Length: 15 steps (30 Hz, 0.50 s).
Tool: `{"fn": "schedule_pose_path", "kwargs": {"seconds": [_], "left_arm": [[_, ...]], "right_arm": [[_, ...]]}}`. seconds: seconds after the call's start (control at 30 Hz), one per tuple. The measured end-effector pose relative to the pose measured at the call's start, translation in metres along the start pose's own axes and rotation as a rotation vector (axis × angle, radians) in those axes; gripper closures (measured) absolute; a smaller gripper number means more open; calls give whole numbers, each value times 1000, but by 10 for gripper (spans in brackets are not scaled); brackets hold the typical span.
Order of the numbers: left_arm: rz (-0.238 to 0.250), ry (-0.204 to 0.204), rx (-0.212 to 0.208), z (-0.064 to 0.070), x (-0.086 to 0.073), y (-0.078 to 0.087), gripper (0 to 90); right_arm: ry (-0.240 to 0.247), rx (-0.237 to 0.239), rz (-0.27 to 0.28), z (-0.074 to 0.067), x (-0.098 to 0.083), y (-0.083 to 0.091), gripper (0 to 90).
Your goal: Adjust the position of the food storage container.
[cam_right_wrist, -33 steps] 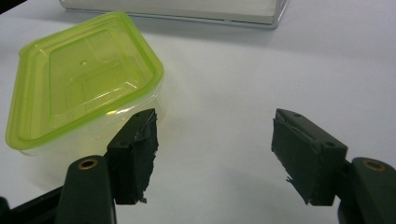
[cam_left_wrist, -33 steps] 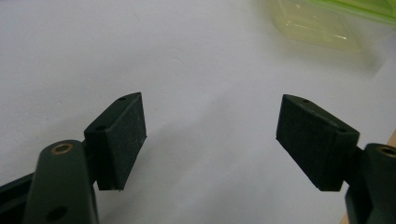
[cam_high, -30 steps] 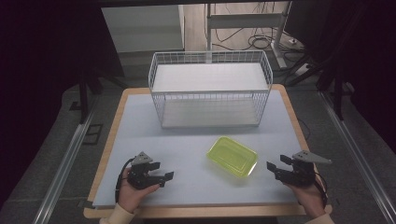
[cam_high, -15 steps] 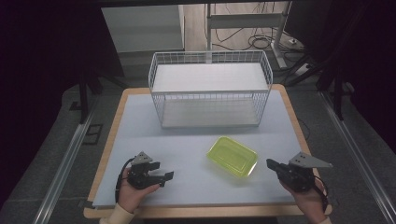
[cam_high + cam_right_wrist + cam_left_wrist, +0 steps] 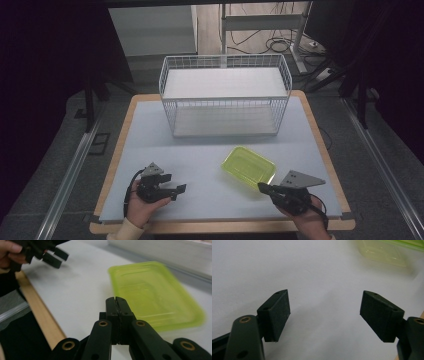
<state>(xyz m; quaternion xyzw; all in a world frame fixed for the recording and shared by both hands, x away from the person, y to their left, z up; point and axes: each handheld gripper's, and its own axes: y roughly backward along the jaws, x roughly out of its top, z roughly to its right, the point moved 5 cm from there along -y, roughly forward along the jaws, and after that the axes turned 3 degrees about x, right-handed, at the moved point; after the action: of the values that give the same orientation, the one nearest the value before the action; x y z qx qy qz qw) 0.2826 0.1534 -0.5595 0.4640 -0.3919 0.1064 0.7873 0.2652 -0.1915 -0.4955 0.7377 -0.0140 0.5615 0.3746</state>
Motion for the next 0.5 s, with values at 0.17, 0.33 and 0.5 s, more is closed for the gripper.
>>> {"fn": "schedule_pose_path", "kwargs": {"seconds": [0.17,0.33,0.5], "left_arm": [[-5,-5,-2,1,0,-1,236],[-10,-7,-5,1,-1,-1,236],[-12,-11,-7,1,-1,-2,236]], "right_arm": [[44,25,-74,-14,-9,-23,899],[87,-4,-128,-13,-20,-35,899],[120,-55,-164,-9,-28,-40,899]]}}
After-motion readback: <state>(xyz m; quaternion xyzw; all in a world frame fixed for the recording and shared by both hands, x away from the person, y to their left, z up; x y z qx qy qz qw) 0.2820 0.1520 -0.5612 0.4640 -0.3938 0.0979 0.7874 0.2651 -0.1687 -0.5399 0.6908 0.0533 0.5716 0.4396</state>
